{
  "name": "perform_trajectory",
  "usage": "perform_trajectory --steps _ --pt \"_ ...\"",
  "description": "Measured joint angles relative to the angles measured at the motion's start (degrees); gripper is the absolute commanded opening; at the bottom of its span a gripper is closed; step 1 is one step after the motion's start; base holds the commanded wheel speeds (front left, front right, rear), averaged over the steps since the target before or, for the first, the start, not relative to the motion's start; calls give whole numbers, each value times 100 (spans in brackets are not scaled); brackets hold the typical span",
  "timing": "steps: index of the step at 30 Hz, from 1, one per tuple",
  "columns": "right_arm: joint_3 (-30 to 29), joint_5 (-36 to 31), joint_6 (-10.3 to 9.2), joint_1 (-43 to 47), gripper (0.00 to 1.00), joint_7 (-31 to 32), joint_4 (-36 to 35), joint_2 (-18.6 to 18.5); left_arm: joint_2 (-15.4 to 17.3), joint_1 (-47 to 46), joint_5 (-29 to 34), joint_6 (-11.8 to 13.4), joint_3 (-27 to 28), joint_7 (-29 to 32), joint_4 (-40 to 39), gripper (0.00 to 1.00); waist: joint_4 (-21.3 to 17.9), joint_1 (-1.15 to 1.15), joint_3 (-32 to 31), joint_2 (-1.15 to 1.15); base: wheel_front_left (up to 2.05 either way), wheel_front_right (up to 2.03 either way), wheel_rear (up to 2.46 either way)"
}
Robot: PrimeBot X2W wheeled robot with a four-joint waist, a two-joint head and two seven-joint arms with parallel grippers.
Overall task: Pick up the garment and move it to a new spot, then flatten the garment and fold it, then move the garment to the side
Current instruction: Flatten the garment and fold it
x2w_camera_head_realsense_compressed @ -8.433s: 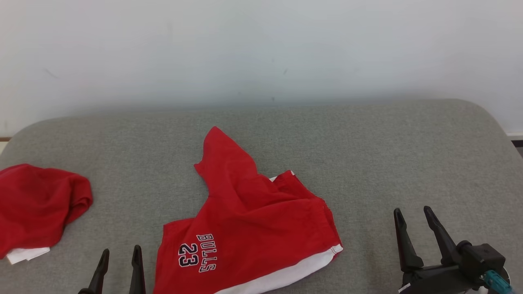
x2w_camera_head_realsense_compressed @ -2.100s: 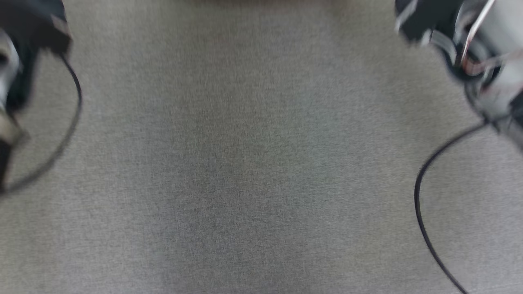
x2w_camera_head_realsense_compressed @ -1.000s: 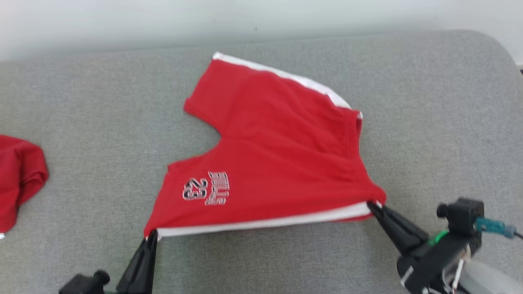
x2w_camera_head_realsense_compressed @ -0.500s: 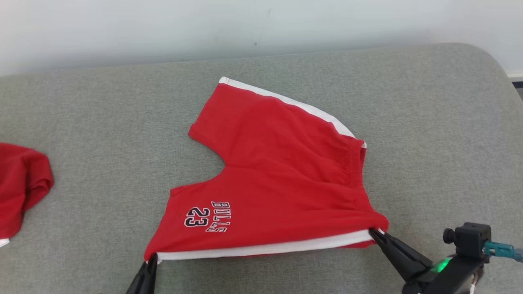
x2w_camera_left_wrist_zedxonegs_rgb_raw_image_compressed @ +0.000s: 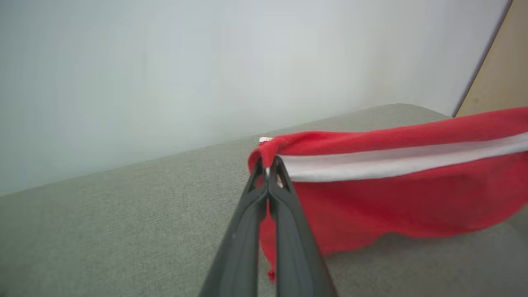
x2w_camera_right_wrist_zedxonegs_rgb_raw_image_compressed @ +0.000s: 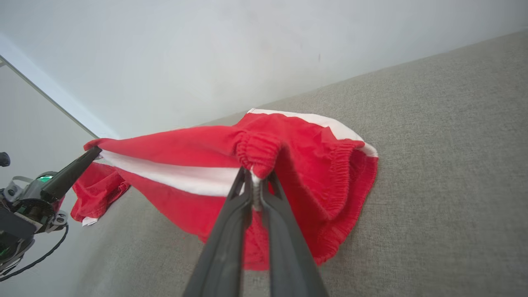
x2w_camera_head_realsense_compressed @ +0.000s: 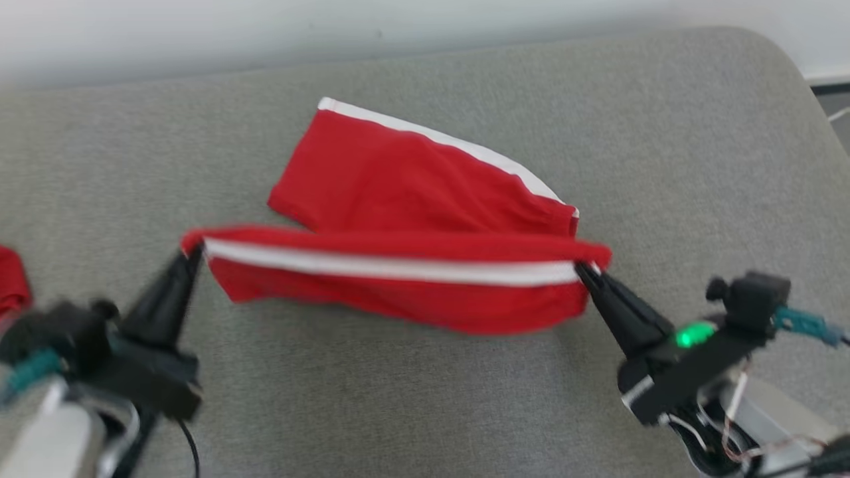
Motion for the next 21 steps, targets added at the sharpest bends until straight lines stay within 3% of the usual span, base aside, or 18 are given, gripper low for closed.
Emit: perform_trajectory --steps 9,21 --pt "218 103 0 -1171 0 -41 775 822 611 -2062 -88 -336 -208 884 855 0 -434 1 557 0 0 0 0" --pt "293 253 1 -2053 0 -75 1539 1447 939 -3852 -443 -392 -1039 1274 2314 0 -1044 0 1059 0 0 0 0"
